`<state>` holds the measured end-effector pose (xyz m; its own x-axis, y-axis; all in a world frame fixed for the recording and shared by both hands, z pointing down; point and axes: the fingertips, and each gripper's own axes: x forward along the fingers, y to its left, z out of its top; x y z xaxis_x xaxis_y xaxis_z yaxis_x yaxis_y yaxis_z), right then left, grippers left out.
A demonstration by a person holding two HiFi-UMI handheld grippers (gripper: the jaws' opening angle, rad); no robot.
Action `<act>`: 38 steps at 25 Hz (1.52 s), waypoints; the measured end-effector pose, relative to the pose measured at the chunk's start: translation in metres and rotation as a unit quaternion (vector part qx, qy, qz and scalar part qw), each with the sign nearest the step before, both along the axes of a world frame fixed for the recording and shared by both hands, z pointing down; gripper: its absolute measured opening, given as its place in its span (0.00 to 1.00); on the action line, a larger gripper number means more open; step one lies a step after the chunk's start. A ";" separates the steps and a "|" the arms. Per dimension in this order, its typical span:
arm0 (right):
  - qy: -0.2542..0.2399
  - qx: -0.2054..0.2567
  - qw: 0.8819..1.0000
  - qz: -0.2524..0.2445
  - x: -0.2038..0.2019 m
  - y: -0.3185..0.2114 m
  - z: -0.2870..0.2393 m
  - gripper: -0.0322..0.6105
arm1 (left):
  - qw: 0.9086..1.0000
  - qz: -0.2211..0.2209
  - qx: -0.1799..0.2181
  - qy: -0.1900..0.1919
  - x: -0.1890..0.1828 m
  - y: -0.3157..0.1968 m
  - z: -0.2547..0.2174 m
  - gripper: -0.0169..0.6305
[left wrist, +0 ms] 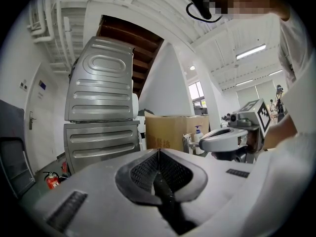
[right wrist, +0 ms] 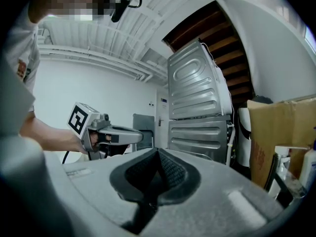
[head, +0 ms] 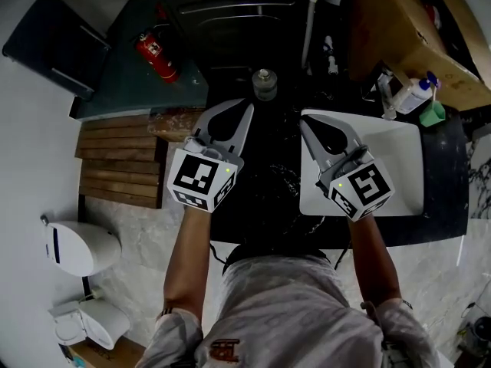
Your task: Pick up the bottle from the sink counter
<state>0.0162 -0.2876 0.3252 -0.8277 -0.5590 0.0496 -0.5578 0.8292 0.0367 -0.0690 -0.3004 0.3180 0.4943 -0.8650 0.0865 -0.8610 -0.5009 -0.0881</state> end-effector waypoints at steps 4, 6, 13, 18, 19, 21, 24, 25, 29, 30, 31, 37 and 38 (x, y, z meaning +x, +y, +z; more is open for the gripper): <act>0.007 -0.006 1.000 0.016 -0.002 -0.013 0.006 0.05 | 1.000 0.009 -0.015 -0.007 -0.003 -0.022 0.015 0.06; 0.010 -0.012 1.000 0.027 -0.002 -0.022 0.013 0.05 | 1.000 0.014 -0.024 -0.012 -0.004 -0.033 0.024 0.10; 0.030 -0.030 0.998 0.052 -0.003 -0.044 0.033 0.05 | 0.996 0.038 -0.060 -0.046 -0.002 -0.069 0.060 0.36; 0.043 -0.037 0.997 0.057 -0.002 -0.052 0.042 0.05 | 0.993 0.051 -0.089 -0.066 0.002 -0.097 0.085 0.49; 0.044 -0.039 0.997 0.058 -0.001 -0.054 0.044 0.05 | 0.992 0.054 -0.095 -0.070 0.003 -0.103 0.090 0.51; 0.046 -0.043 0.996 0.060 0.001 -0.058 0.048 0.05 | 0.989 0.059 -0.110 -0.079 0.007 -0.114 0.103 0.55; 0.050 -0.049 0.996 0.062 0.004 -0.063 0.054 0.05 | 0.985 0.064 -0.135 -0.092 0.009 -0.131 0.124 0.59; 0.051 -0.051 0.995 0.062 0.004 -0.064 0.056 0.05 | 0.983 0.065 -0.141 -0.094 0.010 -0.136 0.130 0.59; 0.053 -0.057 0.995 0.065 0.008 -0.067 0.062 0.05 | 0.978 0.070 -0.164 -0.105 0.012 -0.152 0.153 0.59; 0.053 -0.059 0.995 0.067 0.010 -0.068 0.063 0.05 | 0.977 0.072 -0.169 -0.106 0.013 -0.155 0.158 0.60; 0.053 -0.060 0.994 0.069 0.012 -0.068 0.064 0.05 | 0.976 0.073 -0.173 -0.107 0.013 -0.157 0.162 0.60; 0.051 -0.068 0.993 0.078 0.021 -0.071 0.070 0.05 | 0.970 0.093 -0.196 -0.114 0.023 -0.165 0.181 0.60; 0.051 -0.070 0.993 0.079 0.022 -0.071 0.072 0.05 | 0.969 0.096 -0.198 -0.116 0.024 -0.166 0.183 0.60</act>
